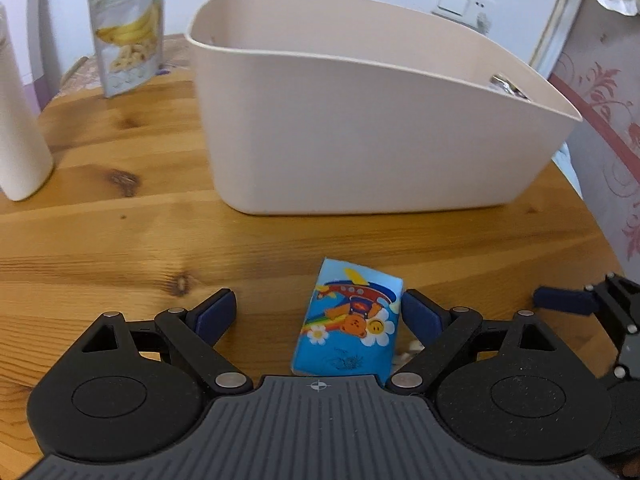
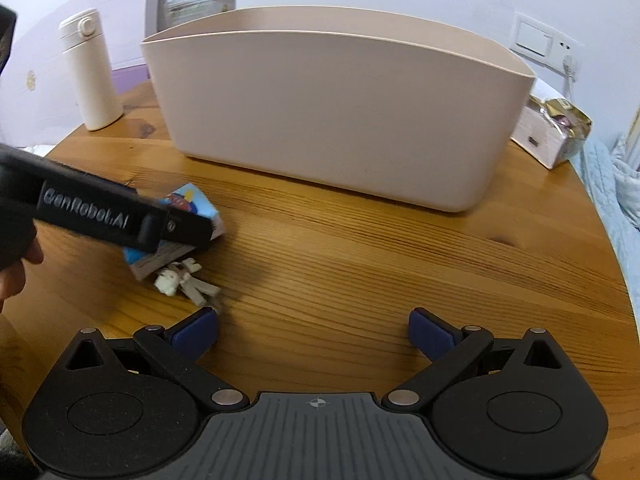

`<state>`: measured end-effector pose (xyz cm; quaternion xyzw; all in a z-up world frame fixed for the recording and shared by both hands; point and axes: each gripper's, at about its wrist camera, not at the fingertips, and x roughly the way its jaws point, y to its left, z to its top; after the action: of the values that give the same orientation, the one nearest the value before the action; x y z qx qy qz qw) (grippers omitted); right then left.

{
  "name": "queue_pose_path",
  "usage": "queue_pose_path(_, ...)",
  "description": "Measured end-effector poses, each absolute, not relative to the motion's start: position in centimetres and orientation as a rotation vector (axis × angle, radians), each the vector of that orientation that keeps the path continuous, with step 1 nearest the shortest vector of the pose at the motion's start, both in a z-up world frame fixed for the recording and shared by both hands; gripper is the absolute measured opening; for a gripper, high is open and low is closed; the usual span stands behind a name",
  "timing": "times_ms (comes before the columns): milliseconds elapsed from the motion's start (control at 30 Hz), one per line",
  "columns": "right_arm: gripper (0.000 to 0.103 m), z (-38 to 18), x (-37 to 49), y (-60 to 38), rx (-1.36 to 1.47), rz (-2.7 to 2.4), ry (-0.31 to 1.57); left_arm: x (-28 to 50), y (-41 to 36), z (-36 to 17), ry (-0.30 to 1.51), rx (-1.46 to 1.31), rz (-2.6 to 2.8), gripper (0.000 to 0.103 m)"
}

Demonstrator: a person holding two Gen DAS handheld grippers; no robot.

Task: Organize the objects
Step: 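Move both tools back toward the cartoon box and figurine keychain, then grasp the colourful cartoon box with the left tool while the right tool grasps the figurine keychain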

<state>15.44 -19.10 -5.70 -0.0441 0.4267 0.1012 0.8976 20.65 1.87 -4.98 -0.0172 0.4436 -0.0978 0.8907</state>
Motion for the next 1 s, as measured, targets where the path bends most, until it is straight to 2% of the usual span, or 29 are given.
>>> queue_pose_path(733,0.103,-5.8,16.1,-15.5,-0.134,0.295,0.855,19.3,3.3,-5.7,0.904,0.08,-0.14,0.091)
queue_pose_path(900,0.103,-5.9,16.5,-15.1,-0.114,0.268,0.821,19.6,3.6,-5.8,0.891,0.083,-0.147,0.084)
queue_pose_path(967,0.098,-5.9,16.5,-15.3,-0.105,0.264,0.81,19.7,3.7,-5.8,0.891,0.083,-0.148,0.082)
queue_pose_path(1000,0.092,-5.8,16.4,-15.5,-0.099,0.264,0.802,19.7,3.7,-5.7,0.886,0.082,-0.149,0.078)
